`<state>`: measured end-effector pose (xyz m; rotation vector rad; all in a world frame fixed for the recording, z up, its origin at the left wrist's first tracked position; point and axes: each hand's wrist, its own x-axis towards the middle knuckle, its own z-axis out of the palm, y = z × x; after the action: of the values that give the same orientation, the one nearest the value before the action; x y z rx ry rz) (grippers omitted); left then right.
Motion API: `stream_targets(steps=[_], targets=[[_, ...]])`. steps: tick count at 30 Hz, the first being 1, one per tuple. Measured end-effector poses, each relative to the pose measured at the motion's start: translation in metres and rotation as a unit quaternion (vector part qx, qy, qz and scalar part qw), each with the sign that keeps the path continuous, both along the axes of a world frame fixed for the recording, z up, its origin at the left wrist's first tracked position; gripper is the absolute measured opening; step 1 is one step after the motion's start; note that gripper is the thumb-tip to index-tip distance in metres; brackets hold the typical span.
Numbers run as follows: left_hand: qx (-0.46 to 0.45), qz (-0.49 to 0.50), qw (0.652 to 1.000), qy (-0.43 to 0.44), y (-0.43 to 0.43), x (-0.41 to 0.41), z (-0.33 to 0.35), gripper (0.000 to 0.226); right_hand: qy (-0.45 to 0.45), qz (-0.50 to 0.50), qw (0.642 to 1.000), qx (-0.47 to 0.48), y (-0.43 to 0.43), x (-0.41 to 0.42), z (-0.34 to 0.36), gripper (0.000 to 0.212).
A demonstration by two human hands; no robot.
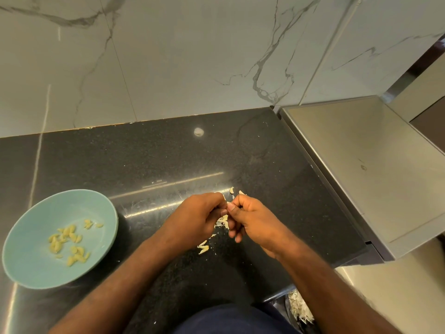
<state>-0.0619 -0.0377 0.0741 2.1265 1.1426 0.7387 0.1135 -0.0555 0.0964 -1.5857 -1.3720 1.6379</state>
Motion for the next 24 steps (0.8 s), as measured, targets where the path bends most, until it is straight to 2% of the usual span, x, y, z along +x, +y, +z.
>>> stream_targets(steps=[2,5,7,9,11,13,16,18,21,22,24], targets=[[-0.031,-0.006,0.999,-0.033,-0.003,-0.002,0.003,0.014,0.010,0.000,1.000,0.007,-0.002,-0.003,0.000,0.022],[-0.155,0.034,0.978,-0.137,-0.009,0.002,0.011,0.020,0.011,-0.010,0.997,0.073,-0.006,-0.009,-0.004,0.022],[-0.266,0.073,0.934,-0.226,-0.012,0.008,0.015,0.023,-0.025,-0.003,0.984,0.178,-0.008,-0.012,-0.009,0.026],[-0.386,0.096,0.862,-0.315,-0.014,0.012,0.016,0.028,-0.081,0.025,0.950,0.300,-0.009,-0.009,-0.014,0.022],[-0.468,0.095,0.799,-0.366,-0.014,0.013,0.018,0.029,-0.129,0.064,0.915,0.376,-0.008,-0.003,-0.019,0.015],[-0.498,0.086,0.782,-0.365,-0.016,0.015,0.020,0.030,-0.176,0.094,0.887,0.417,-0.006,0.004,-0.024,0.010],[-0.497,0.087,0.788,-0.353,-0.017,0.018,0.024,0.031,-0.214,0.105,0.867,0.437,-0.005,0.008,-0.021,0.012],[-0.456,0.096,0.818,-0.337,-0.018,0.022,0.027,0.029,-0.185,0.086,0.893,0.401,-0.007,0.005,-0.016,0.013],[-0.277,0.098,0.922,-0.251,-0.020,0.028,0.029,0.031,-0.024,-0.018,0.974,0.224,-0.013,-0.007,-0.006,0.026],[-0.226,0.091,0.941,-0.234,-0.021,0.029,0.028,0.031,0.023,-0.058,0.985,0.163,-0.015,-0.012,0.000,0.028],[-0.167,0.068,0.957,-0.229,-0.022,0.030,0.024,0.028,0.079,-0.109,0.988,0.074,-0.016,-0.019,0.008,0.030]])
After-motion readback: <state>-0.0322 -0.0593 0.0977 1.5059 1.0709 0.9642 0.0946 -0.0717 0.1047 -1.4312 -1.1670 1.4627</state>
